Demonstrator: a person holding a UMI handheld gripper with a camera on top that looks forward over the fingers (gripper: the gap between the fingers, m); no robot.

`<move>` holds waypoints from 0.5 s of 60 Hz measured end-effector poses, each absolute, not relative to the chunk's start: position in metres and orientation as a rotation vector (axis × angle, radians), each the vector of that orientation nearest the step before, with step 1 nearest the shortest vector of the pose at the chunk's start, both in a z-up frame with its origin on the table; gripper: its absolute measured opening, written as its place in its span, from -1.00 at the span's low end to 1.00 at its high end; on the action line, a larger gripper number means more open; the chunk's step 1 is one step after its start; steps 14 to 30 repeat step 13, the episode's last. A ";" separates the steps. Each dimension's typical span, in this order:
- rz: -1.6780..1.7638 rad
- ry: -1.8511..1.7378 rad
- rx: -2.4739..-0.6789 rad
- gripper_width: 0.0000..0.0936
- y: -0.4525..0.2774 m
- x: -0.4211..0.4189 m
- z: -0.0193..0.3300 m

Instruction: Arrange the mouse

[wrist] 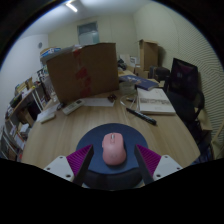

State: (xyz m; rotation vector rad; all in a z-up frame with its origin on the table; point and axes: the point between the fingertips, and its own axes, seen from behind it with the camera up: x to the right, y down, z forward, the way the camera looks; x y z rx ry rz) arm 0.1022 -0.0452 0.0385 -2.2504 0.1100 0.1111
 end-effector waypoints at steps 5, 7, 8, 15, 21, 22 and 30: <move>0.125 0.127 -2.217 0.79 -0.079 0.111 0.074; 0.120 0.135 -2.210 0.78 -0.094 0.117 0.086; 0.118 0.137 -2.211 0.79 -0.102 0.121 0.092; 0.093 0.170 -2.215 0.78 -0.141 0.144 0.109; 0.093 0.170 -2.215 0.78 -0.141 0.144 0.109; 0.093 0.170 -2.215 0.78 -0.141 0.144 0.109; 0.093 0.170 -2.215 0.78 -0.141 0.144 0.109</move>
